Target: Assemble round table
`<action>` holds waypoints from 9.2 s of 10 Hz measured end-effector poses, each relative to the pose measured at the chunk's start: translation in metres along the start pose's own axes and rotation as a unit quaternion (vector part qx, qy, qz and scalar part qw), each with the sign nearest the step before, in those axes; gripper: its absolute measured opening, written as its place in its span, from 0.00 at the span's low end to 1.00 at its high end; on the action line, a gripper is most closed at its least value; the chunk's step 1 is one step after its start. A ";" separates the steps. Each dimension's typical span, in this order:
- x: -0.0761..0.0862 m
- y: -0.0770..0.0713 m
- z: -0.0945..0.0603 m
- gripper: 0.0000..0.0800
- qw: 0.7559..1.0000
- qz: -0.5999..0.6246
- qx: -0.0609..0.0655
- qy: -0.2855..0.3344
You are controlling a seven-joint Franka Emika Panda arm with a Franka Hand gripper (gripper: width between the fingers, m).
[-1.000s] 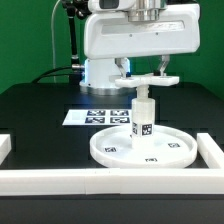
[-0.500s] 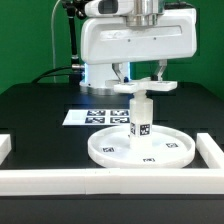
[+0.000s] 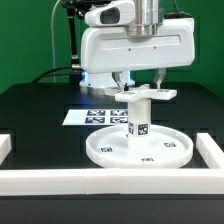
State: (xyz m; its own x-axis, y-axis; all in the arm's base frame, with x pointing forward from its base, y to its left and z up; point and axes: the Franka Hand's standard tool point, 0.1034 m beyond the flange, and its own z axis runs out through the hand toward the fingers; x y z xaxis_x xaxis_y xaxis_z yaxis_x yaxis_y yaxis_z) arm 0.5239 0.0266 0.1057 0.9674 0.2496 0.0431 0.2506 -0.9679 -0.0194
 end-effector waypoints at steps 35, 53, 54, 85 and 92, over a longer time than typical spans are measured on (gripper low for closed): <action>0.008 0.021 -0.014 0.80 0.521 0.844 0.122 0.026; 0.013 0.002 -0.034 0.81 0.925 0.366 0.081 0.057; 0.013 0.004 -0.034 0.81 0.955 0.284 0.064 0.059; -0.004 0.039 -0.004 0.81 0.962 -0.265 0.004 -0.060; -0.005 0.040 -0.004 0.54 0.958 -0.280 0.005 -0.061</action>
Offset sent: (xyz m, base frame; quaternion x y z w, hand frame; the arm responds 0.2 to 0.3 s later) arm 0.0000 0.0000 0.0000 0.0000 0.0000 0.0000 1.0000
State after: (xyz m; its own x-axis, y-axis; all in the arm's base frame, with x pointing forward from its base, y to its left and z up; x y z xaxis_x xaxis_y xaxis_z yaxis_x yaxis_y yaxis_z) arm 0.5292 -0.0130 0.1084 0.6783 0.7318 -0.0666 0.7312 -0.6811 -0.0377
